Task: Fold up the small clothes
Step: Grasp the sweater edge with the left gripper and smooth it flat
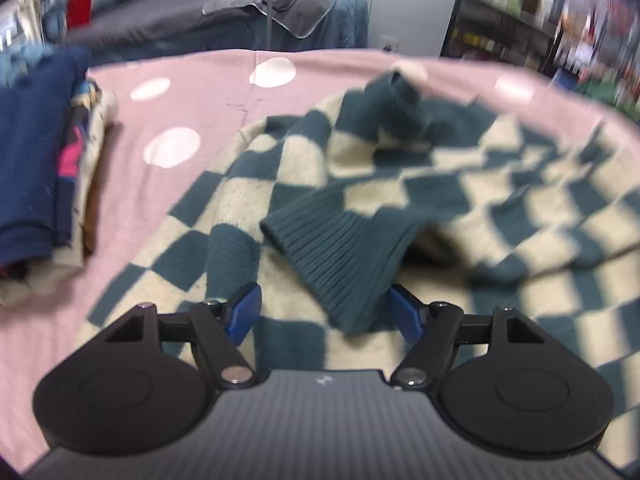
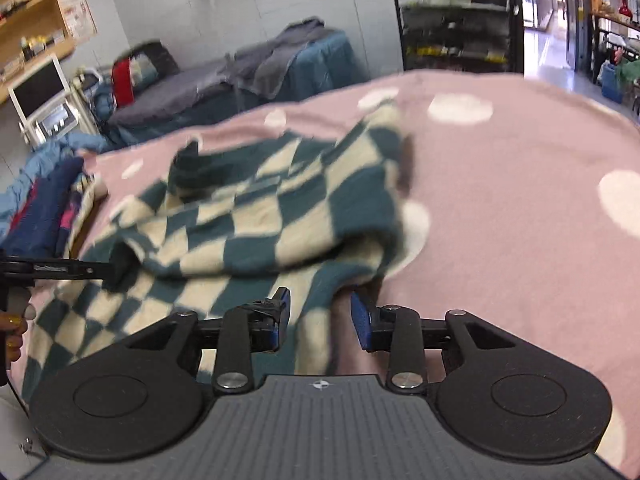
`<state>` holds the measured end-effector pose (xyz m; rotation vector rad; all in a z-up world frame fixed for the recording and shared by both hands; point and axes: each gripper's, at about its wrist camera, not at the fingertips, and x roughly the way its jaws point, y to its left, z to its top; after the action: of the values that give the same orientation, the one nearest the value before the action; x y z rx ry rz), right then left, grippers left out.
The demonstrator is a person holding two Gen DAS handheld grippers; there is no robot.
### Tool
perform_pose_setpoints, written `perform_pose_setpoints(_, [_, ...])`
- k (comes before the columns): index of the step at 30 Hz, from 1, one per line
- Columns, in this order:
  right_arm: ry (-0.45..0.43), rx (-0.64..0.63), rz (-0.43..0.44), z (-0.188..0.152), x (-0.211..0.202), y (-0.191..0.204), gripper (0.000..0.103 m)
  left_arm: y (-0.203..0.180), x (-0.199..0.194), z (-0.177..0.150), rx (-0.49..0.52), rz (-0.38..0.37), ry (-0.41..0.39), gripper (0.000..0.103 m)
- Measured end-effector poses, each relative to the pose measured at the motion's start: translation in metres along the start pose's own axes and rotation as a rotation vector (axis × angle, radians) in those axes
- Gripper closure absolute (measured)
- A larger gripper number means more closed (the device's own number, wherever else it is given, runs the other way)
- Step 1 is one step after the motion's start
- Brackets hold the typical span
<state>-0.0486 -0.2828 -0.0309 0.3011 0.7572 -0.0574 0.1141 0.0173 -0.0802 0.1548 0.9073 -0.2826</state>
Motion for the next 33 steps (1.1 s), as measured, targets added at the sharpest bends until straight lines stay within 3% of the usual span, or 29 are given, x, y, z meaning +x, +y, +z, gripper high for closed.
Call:
perform_pose_setpoints(2, [0.025,-0.015,0.017,-0.003,0.004,0.004,0.048,-0.010,0.010,-0.004,0.030,0.008,-0.023,0.038])
perform_pose_setpoints(3, [0.023,-0.038,0.003,-0.004,0.005,0.006,0.078,-0.013,0.014,-0.004,0.045,0.014,-0.039,0.056])
perform_pose_setpoints(4, [0.014,-0.079,-0.029,-0.005,0.005,0.008,0.095,-0.015,0.019,-0.002,0.058,0.043,-0.043,0.066])
perform_pose_setpoints(5, [0.008,-0.113,-0.055,-0.004,0.003,0.007,0.093,-0.014,0.021,0.000,0.055,0.068,-0.043,0.075])
perform_pose_setpoints(8, [-0.011,-0.138,-0.083,-0.003,-0.007,-0.003,0.094,-0.002,0.015,0.006,0.049,0.073,-0.051,0.078])
perform_pose_setpoints(10, [-0.008,-0.121,-0.098,-0.005,-0.008,-0.014,0.094,0.005,0.010,0.004,0.094,0.102,-0.061,0.077])
perform_pose_setpoints(14, [0.021,-0.033,-0.071,-0.008,-0.009,-0.030,0.092,0.023,-0.006,-0.007,0.119,0.101,-0.029,0.062])
perform_pose_setpoints(16, [0.002,-0.061,-0.093,-0.008,-0.019,-0.024,0.091,0.039,-0.025,-0.014,0.061,0.122,-0.050,0.039])
perform_pose_setpoints(17, [-0.024,-0.080,-0.112,-0.007,-0.026,-0.018,0.079,0.048,-0.034,-0.017,0.030,0.143,-0.063,0.024])
perform_pose_setpoints(18, [-0.063,-0.109,-0.144,-0.006,-0.033,-0.011,0.062,0.058,-0.044,-0.020,-0.003,0.151,-0.078,0.019])
perform_pose_setpoints(20, [-0.142,-0.176,-0.160,-0.001,-0.044,0.008,0.055,0.081,-0.061,-0.025,-0.089,0.140,-0.105,0.019])
perform_pose_setpoints(22, [-0.197,-0.215,-0.109,0.007,-0.046,0.027,0.053,0.103,-0.071,-0.030,-0.158,0.136,-0.111,0.019])
perform_pose_setpoints(24, [-0.168,-0.257,0.004,0.017,-0.031,0.047,0.028,0.121,-0.071,-0.037,-0.199,0.187,-0.100,0.019])
perform_pose_setpoints(26, [-0.136,-0.282,0.102,0.023,-0.009,0.071,0.026,0.143,-0.067,-0.047,-0.292,0.205,-0.062,0.019])
perform_pose_setpoints(28, [-0.131,-0.298,0.154,0.025,0.013,0.093,0.026,0.162,-0.065,-0.059,-0.404,0.156,-0.045,0.021])
perform_pose_setpoints(30, [-0.087,-0.319,0.137,0.026,0.041,0.114,0.021,0.170,-0.061,-0.070,-0.454,0.090,-0.010,0.033])
perform_pose_setpoints(31, [-0.065,-0.315,0.117,0.026,0.055,0.122,0.021,0.170,-0.058,-0.073,-0.458,0.059,0.006,0.035])
perform_pose_setpoints(32, [-0.041,-0.317,0.098,0.023,0.069,0.126,0.015,0.169,-0.057,-0.077,-0.467,0.036,0.011,0.035])
perform_pose_setpoints(33, [-0.006,-0.314,0.063,0.020,0.082,0.129,0.002,0.170,-0.055,-0.082,-0.495,0.013,0.014,0.035])
